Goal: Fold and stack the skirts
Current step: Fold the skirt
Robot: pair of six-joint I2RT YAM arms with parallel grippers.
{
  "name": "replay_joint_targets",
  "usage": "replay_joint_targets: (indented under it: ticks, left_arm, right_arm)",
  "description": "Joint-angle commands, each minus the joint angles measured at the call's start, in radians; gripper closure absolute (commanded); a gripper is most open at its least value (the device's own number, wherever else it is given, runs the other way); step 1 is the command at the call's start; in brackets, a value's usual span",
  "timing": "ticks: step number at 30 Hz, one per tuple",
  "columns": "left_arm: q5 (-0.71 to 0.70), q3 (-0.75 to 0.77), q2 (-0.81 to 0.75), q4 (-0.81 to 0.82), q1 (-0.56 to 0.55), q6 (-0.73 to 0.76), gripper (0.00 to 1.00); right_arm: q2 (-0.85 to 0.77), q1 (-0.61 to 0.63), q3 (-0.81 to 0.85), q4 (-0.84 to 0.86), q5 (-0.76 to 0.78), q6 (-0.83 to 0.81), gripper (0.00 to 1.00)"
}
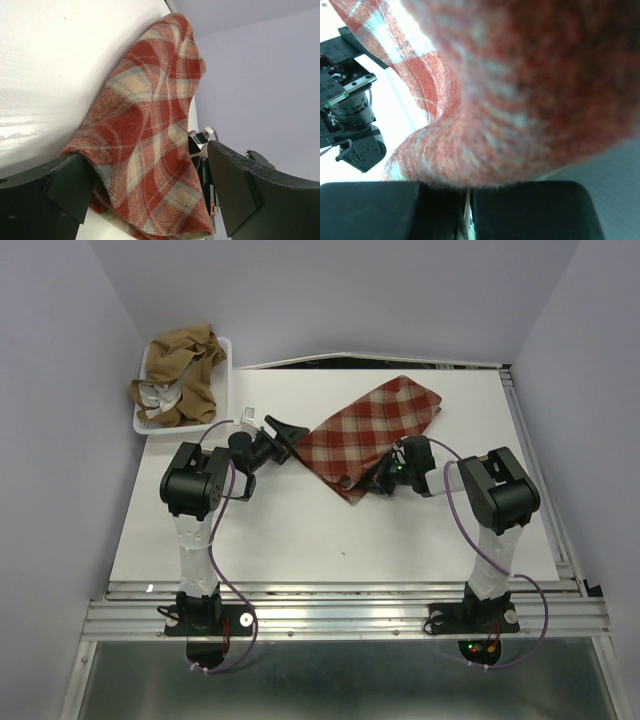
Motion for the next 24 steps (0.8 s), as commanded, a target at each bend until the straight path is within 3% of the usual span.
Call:
replay_joint_targets:
  ticks: [1,8,14,19,21,22,24]
  left_arm:
    - [-0.066,-0.005,-0.036,0.03,-0.002,0.029,0.02]
    - [-0.156,0.02,-0.09,-0.085,0.028,0.114,0.02]
    - [-0.069,0.011,-0.145,-0.119,0.025,0.122,0.01]
    - [-0.043,-0.064,-0.31,-0.242,0.027,0.187,0.01]
    - [-0.017,-0.086,-0.356,-0.319,0.031,0.194,0.01]
    - [-0.003,-0.107,-0.398,-0.369,0.033,0.203,0.01]
    - [0.035,-0.12,-0.439,-0.441,0.031,0.227,0.01]
  right_arm:
    - [0.061,-0.002,-0.065,-0.266,0.188,-0.095,0.99]
    - [0.046,-0.002,-0.083,-0.26,0.191,-0.088,0.99]
    - [-0.003,0.007,-0.091,-0.225,0.148,-0.073,0.99]
    - [-0.099,0.018,-0.085,-0.267,0.125,-0.064,0.99]
    - [-0.117,0.018,-0.077,-0.304,0.136,-0.073,0.93]
    - [-0.131,0.018,-0.075,-0.336,0.139,-0.073,0.77]
    - [-0.143,0.018,-0.071,-0.394,0.134,-0.082,0.68]
